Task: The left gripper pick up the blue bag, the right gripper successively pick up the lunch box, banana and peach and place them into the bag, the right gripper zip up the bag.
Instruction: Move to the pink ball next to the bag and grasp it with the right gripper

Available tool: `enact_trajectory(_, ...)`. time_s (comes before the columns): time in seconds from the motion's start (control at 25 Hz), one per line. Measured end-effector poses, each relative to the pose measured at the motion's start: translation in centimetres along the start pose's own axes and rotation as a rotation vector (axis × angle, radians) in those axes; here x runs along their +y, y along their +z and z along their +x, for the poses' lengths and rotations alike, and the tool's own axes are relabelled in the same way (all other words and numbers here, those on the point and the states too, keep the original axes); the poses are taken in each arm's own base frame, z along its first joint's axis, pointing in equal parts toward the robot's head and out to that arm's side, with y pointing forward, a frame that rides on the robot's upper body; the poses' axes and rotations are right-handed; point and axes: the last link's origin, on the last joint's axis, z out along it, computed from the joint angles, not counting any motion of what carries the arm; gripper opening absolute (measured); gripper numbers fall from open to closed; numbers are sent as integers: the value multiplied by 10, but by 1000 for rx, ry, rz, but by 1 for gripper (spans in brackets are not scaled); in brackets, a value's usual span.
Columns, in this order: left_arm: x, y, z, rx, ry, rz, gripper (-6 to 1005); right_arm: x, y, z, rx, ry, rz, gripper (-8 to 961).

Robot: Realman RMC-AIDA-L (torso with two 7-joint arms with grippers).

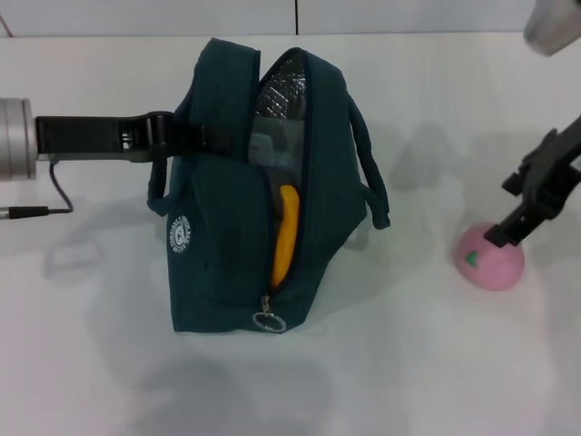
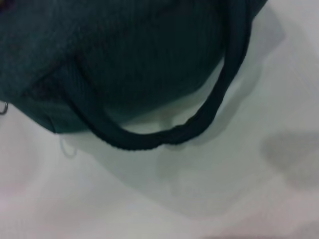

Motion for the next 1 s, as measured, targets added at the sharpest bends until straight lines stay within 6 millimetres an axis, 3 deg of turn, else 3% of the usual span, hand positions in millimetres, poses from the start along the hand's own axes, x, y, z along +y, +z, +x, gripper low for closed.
enact_trajectory(1.0,0,2,-1,-2,-3,-4,35,-6,42,8,41,22,-15,795)
